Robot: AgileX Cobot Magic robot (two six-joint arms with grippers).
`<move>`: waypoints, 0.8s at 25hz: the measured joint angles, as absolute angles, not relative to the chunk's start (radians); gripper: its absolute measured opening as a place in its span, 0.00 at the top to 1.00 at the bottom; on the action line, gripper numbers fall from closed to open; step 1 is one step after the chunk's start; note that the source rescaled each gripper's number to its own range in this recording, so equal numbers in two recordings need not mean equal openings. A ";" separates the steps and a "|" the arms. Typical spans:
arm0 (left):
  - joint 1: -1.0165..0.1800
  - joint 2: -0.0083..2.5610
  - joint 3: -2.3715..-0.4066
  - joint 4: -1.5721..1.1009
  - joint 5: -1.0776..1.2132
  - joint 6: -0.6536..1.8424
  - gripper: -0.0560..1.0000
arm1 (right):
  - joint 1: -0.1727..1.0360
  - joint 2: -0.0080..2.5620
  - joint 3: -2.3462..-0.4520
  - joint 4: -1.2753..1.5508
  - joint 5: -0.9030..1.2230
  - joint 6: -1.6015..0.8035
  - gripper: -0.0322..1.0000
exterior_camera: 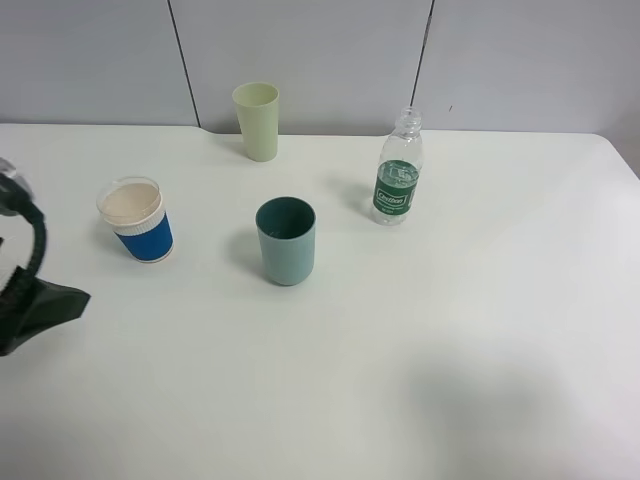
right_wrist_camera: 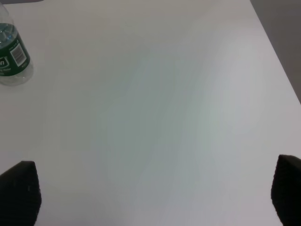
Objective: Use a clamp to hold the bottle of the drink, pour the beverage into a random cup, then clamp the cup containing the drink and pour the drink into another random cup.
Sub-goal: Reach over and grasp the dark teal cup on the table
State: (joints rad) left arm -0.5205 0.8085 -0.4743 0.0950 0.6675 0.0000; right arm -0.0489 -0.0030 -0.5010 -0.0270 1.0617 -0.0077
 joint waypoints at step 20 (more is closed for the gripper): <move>-0.584 1.313 -0.430 -0.015 0.093 -0.019 0.00 | -0.049 -0.003 -0.501 -0.027 1.062 -0.008 0.00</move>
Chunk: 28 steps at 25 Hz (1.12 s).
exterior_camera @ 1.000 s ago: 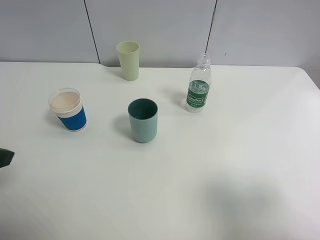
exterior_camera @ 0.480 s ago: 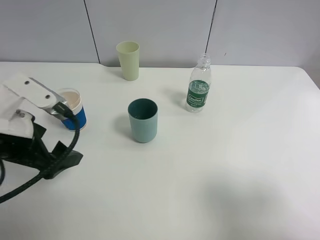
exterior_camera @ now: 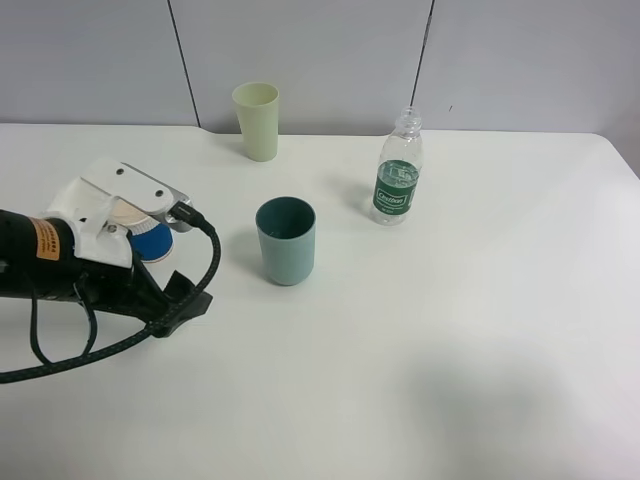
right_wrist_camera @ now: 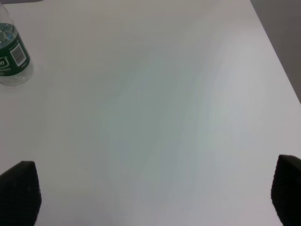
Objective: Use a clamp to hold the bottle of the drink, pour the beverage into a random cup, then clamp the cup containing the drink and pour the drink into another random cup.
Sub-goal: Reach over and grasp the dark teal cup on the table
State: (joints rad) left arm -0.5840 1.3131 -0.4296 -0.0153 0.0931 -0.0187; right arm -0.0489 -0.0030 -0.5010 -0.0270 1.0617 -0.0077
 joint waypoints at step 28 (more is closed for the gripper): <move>-0.662 1.707 -0.430 0.042 -0.553 -0.019 0.00 | -0.049 -0.003 -0.501 -0.027 1.062 -0.008 0.00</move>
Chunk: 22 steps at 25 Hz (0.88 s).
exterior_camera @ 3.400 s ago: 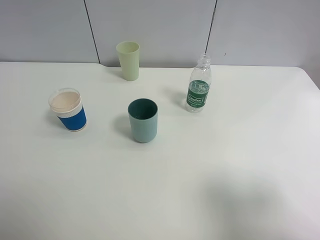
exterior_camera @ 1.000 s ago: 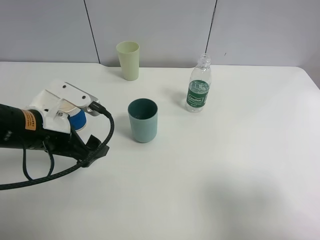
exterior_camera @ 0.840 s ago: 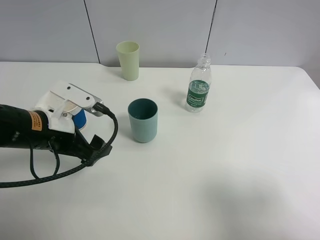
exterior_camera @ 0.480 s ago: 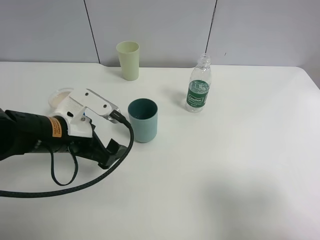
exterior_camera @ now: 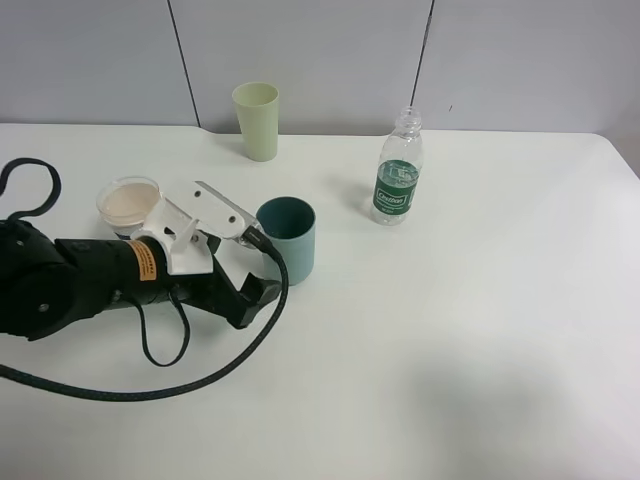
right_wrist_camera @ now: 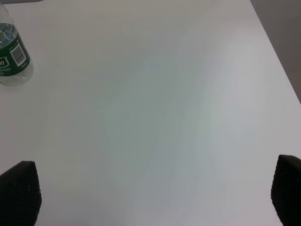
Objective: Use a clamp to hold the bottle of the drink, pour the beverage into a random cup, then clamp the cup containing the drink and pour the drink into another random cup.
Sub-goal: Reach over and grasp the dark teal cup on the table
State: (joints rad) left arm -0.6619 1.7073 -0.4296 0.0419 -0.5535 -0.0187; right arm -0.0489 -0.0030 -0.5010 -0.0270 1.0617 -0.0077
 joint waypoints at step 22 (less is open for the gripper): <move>-0.662 1.916 -0.429 0.151 -0.993 -0.022 0.00 | -0.049 -0.003 -0.501 -0.027 1.062 -0.008 0.00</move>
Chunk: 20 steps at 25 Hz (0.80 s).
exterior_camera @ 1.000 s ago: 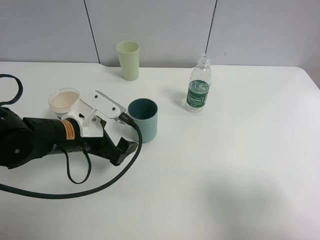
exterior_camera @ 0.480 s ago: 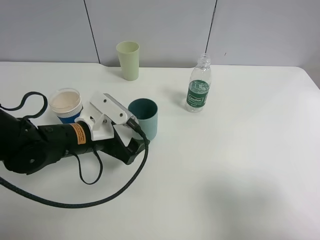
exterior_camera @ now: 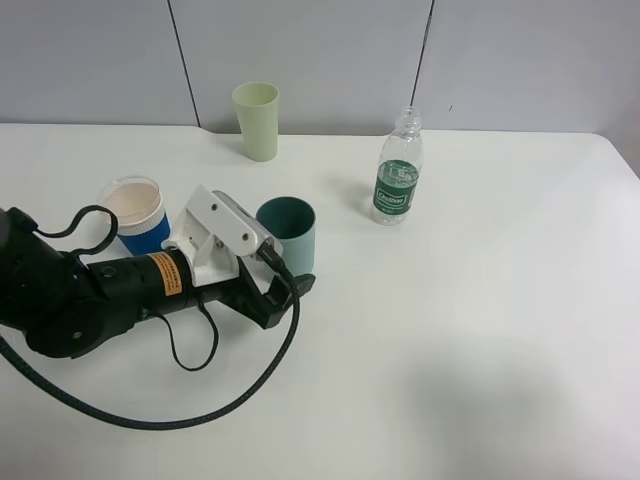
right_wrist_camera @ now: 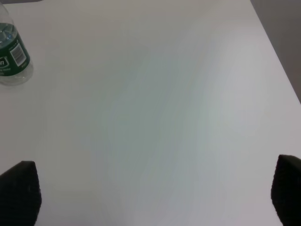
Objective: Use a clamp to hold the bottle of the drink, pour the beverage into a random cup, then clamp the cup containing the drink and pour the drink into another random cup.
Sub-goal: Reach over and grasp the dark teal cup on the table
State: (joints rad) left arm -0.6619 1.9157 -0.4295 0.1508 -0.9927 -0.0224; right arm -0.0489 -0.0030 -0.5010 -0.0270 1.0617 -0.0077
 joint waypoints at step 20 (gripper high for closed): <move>-0.662 2.063 -0.467 0.134 -1.127 -0.023 0.00 | -0.049 -0.003 -0.501 -0.027 1.062 -0.008 0.00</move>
State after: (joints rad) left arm -0.6619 2.0632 -0.4670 0.1337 -1.1267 -0.0235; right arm -0.0489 -0.0030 -0.5010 -0.0270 1.0617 -0.0077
